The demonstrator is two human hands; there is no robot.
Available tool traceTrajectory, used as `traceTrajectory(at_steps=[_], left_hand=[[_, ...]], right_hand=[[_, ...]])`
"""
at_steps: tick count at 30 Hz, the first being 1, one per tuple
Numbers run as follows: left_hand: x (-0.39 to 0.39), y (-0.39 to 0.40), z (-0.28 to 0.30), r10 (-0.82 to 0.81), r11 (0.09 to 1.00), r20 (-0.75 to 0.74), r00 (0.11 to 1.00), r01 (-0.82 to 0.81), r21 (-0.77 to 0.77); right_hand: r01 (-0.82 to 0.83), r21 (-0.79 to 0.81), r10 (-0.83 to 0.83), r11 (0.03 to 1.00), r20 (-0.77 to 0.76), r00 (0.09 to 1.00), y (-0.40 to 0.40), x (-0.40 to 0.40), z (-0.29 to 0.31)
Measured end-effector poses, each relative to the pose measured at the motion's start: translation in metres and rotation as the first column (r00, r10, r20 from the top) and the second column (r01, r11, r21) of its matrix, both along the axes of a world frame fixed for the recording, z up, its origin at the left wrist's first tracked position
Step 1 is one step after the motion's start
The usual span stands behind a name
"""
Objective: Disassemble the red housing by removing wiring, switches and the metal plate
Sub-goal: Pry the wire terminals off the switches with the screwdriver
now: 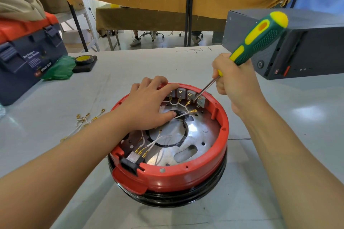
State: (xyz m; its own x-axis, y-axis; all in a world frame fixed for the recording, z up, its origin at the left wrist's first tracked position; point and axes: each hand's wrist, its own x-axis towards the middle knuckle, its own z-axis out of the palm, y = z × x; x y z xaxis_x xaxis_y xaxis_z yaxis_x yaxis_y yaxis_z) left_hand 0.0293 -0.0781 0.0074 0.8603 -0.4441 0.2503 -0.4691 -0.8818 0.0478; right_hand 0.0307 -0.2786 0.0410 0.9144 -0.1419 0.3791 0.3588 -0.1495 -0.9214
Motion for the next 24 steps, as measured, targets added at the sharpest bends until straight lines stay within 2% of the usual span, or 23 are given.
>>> traceTrajectory(at_steps=[6, 11, 16, 19, 24], left_hand=[[0.000, -0.001, 0.000, 0.004, 1.000, -0.001, 1.000, -0.004, 0.004], [0.000, 0.000, 0.000, 0.004, 1.000, 0.002, 1.000, -0.004, 0.010], [0.001, -0.001, -0.001, 0.002, 1.000, 0.009, 1.000, -0.002, 0.005], [0.001, -0.002, -0.002, 0.002, 1.000, 0.010, 1.000, -0.002, 0.002], [0.001, -0.001, -0.001, 0.001, 1.000, 0.002, 1.000, -0.001, -0.007]], right_hand=[[-0.071, 0.044, 0.072, 0.997, -0.029, 0.997, -0.001, 0.005, 0.004], [-0.027, 0.037, 0.029, 0.999, -0.066, 0.997, 0.000, 0.004, 0.008], [-0.065, 0.102, 0.086, 0.993, -0.217, 0.972, 0.012, 0.002, -0.001], [-0.065, -0.003, 0.064, 0.998, -0.135, 0.989, 0.016, -0.001, -0.002], [-0.098, 0.035, 0.101, 0.995, -0.103, 0.989, 0.005, -0.005, -0.002]])
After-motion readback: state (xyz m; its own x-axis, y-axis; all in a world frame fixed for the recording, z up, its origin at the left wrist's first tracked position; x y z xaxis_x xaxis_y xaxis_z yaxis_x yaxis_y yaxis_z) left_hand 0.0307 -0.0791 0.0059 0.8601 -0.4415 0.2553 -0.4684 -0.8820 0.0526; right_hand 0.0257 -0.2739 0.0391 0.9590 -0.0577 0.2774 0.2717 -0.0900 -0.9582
